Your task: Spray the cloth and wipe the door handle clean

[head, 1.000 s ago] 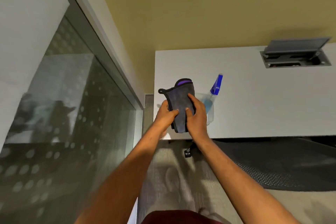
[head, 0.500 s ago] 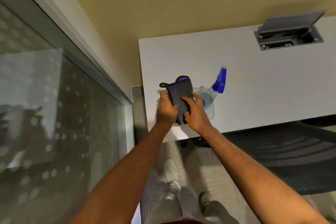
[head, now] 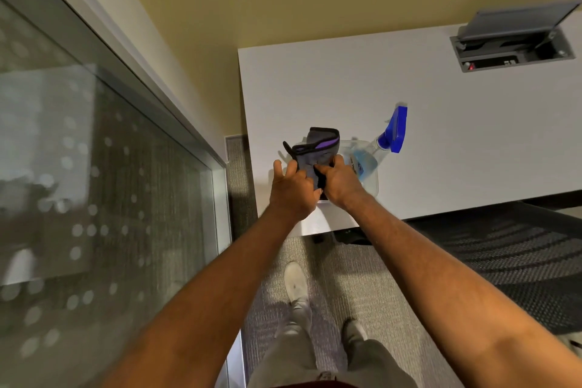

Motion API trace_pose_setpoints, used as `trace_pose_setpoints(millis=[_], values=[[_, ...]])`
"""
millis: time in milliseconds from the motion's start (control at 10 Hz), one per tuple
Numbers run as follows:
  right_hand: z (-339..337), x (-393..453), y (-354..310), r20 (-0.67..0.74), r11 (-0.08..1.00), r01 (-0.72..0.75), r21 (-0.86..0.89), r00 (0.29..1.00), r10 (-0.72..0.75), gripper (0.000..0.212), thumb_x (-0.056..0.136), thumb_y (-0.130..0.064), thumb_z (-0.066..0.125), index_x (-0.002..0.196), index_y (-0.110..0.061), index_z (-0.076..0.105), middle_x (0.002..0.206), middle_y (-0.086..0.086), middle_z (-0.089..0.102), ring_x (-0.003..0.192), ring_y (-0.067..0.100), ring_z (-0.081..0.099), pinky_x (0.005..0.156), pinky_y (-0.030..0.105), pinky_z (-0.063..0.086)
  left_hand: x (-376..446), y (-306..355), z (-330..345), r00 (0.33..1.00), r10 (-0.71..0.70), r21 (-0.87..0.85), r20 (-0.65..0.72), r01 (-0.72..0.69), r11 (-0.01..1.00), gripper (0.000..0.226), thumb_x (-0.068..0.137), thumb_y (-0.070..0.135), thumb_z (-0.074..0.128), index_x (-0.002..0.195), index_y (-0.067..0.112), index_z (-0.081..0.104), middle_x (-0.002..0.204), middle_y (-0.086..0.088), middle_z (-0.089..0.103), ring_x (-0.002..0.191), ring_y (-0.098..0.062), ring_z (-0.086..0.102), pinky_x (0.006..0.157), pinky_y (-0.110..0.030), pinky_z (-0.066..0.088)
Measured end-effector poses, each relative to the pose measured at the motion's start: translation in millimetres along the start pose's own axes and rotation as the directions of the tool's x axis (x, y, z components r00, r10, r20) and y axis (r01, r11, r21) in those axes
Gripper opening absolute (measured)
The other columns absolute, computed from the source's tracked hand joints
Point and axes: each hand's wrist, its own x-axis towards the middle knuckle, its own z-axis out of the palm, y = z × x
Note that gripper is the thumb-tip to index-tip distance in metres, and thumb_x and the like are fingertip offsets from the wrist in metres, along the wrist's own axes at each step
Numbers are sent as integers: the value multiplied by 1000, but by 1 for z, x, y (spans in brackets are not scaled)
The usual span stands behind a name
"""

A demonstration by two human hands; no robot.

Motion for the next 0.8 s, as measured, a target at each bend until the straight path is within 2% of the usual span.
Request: trace_pose_setpoints(millis=[100, 200, 300, 400, 500, 600, 700, 800], values=[[-1, 2, 0, 6, 998, 15, -58, 1000, -15, 45, 104, -22, 56, 149, -16, 52, 148, 18, 46, 129, 40, 50, 111, 46, 44, 4, -2, 5, 1000, 25, 4, -2, -25, 1000, 47, 110, 46, 41, 137, 18, 67, 143, 2, 63, 149, -25, 33, 125, -52, 14], [2, 7, 0, 80, 974, 53, -221, 996, -36, 56, 105, -36, 56, 157, -21, 41, 157, 12, 43, 134, 37, 49, 114, 43, 43, 6, -3, 12, 1000, 25, -15, 2, -25, 1000, 45, 110, 46, 43, 134, 17, 69, 140, 2, 65, 149, -25, 31, 125, -53, 13], [3, 6, -2, 117, 966, 63, -250, 993, -34, 61, 105, -36, 55, 160, -23, 33, 163, 10, 37, 137, 37, 47, 114, 45, 42, 5, -4, 11, 999, 40, -6, -15, -41, 999, 45, 110, 45, 44, 132, 16, 70, 138, 0, 65, 148, -27, 33, 123, -54, 17], [3, 1, -5, 127, 977, 54, -206, 991, -28, 62, 106, -34, 52, 162, -24, 29, 168, 9, 28, 137, 38, 49, 114, 48, 43, -2, -7, 10, 991, 78, -67, -105, -85, 994, 43, 107, 39, 53, 135, 11, 69, 143, -6, 65, 139, -35, 47, 111, -50, 33], [3, -7, -6, 70, 989, 82, -124, 995, -74, 54, 106, -32, 50, 158, -21, 37, 162, 12, 36, 130, 37, 55, 111, 48, 47, -11, -10, 5, 983, 77, -144, -169, -102, 984, 46, 104, 33, 62, 142, 8, 66, 150, -12, 61, 133, -40, 55, 103, -48, 44], [4, -25, -7, -114, 989, 149, 2, 982, -148, 40, 107, -28, 47, 141, -10, 56, 139, 16, 57, 117, 36, 60, 99, 44, 52, -30, -11, 0, 973, 55, -179, -223, -96, 979, 50, 103, 28, 63, 148, 7, 60, 160, -15, 52, 137, -40, 54, 104, -52, 46], [4, -41, -8, -205, 979, 205, -4, 958, -202, 37, 106, -23, 48, 136, -4, 58, 132, 18, 60, 113, 34, 61, 95, 41, 51, -41, -11, -1, 984, -6, -173, -179, -25, 985, 55, 106, 33, 57, 157, 12, 49, 171, -11, 36, 149, -36, 41, 116, -51, 37], [-1, -59, -10, -247, 962, 256, -98, 930, -272, 42, 106, -26, 48, 142, -5, 53, 142, 17, 56, 126, 35, 56, 104, 41, 48, -59, -10, -3, 986, -102, -133, -133, 85, 988, 65, 111, 44, 48, 167, 19, 27, 179, -4, 9, 163, -31, 15, 131, -51, 17]])
